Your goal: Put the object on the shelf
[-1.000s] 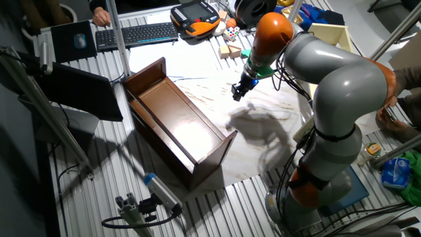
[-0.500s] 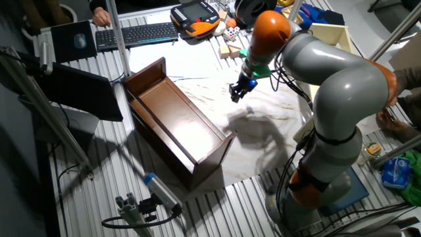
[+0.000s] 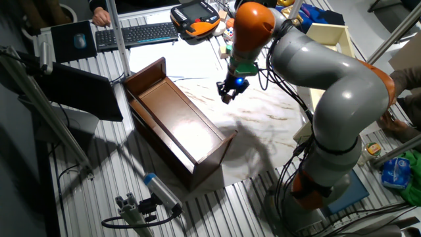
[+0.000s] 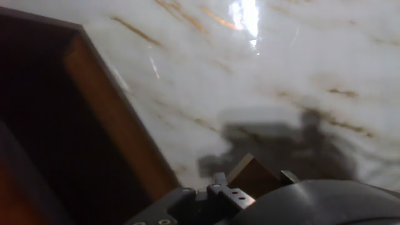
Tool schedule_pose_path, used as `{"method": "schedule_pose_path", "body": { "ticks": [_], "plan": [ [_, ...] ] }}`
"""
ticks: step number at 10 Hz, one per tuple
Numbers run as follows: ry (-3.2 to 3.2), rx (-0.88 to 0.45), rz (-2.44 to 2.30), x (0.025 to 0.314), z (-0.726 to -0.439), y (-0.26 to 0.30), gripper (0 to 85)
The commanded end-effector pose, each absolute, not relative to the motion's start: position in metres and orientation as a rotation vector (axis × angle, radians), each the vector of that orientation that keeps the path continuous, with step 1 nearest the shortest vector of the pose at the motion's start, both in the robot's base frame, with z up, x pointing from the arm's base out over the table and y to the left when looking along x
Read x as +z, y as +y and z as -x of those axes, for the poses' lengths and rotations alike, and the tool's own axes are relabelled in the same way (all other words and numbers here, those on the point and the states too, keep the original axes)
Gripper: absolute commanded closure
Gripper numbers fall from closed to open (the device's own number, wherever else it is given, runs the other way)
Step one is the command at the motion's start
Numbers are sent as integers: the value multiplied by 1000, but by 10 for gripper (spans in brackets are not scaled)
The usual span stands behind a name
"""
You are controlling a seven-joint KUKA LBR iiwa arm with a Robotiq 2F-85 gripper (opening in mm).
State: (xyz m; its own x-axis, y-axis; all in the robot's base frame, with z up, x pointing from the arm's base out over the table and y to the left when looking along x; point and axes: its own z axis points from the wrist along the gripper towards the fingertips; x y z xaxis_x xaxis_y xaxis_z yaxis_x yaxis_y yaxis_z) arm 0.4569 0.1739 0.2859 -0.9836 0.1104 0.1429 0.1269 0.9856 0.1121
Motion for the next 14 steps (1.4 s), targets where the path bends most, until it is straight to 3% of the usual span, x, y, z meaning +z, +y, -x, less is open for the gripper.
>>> {"method": "schedule_pose_path", "body": {
  "ticks": [1,5,10,14],
  "plan": [
    [-2993,-184,188,316,-455,194,850],
    [-2985,-159,156,313,-459,189,850],
    [-3025,-247,4,313,-459,189,850],
    [-2995,-185,135,326,-448,206,850]
  ]
}}
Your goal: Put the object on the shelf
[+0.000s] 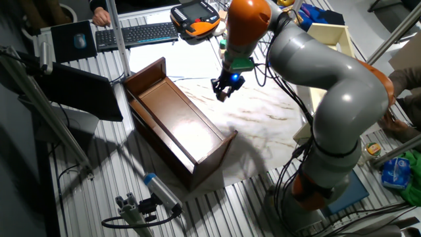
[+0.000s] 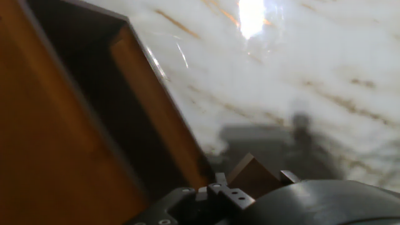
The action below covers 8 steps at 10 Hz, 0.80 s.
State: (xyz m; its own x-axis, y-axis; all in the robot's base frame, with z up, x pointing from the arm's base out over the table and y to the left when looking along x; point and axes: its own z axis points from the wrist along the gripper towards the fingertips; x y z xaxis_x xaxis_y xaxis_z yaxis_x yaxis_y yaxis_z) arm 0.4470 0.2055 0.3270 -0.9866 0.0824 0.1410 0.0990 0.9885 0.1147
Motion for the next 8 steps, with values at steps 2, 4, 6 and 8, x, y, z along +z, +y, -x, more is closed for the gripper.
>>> {"method": "schedule_pose_path", "body": {
  "ticks": [2,4,6,8],
  "plan": [
    [-3004,-172,184,327,-438,220,850],
    [-3011,-176,232,324,-430,233,850],
    [-2985,-180,280,330,-422,248,850],
    [-2980,-184,340,328,-407,262,850]
  ]
}}
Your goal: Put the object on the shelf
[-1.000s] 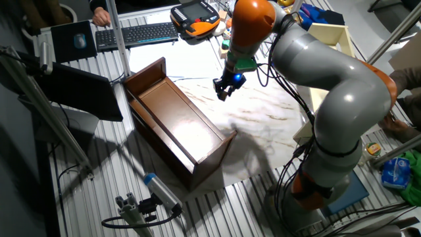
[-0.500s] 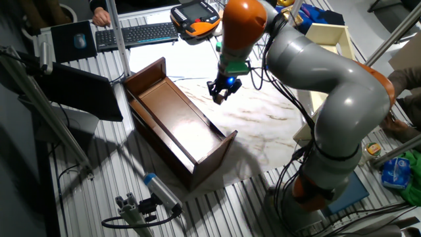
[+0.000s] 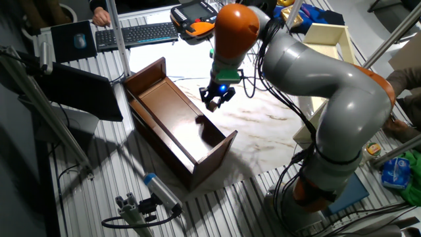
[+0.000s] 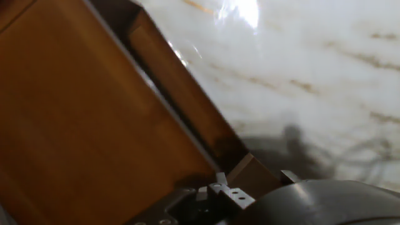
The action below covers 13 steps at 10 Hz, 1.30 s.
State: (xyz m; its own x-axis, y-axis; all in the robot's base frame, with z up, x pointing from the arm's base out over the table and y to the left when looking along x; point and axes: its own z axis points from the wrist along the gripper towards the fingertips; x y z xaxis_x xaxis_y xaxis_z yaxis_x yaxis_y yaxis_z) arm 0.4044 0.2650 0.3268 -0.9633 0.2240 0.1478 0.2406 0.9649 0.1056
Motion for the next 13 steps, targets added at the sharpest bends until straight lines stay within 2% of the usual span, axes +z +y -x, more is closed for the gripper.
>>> {"method": "schedule_pose_path", "body": {
  "ticks": [1,5,13],
  "plan": [
    [-2982,-184,371,325,-401,268,850],
    [-2975,-168,517,319,-383,281,850],
    [-2944,-128,625,318,-384,280,850]
  ]
}}
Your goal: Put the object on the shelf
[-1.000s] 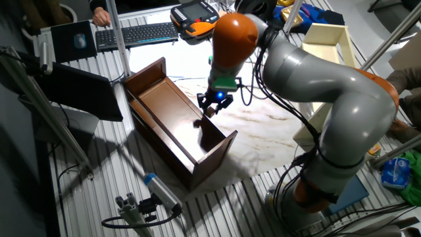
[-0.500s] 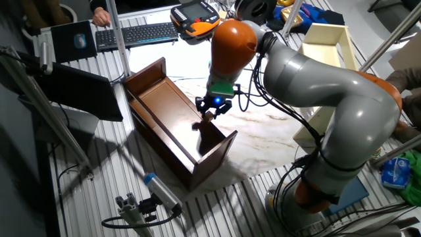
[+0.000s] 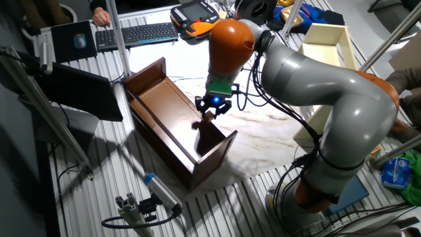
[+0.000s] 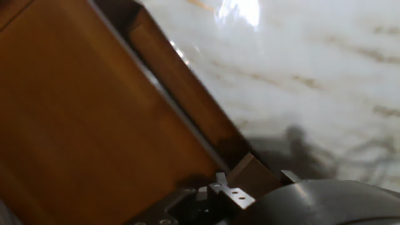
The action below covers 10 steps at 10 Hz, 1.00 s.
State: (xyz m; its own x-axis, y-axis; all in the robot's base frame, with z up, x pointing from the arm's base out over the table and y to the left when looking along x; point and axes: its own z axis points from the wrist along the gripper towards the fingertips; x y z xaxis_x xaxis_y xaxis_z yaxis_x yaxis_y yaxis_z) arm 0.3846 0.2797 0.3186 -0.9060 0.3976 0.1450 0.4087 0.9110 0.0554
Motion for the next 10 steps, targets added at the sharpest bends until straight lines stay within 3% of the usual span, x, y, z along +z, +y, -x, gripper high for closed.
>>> {"method": "schedule_pose_path", "body": {
  "ticks": [1,7,10],
  "plan": [
    [-2941,-134,619,319,-386,279,850],
    [-2967,-64,501,319,-386,279,850],
    [-2962,-134,318,319,-386,279,850]
  ]
}}
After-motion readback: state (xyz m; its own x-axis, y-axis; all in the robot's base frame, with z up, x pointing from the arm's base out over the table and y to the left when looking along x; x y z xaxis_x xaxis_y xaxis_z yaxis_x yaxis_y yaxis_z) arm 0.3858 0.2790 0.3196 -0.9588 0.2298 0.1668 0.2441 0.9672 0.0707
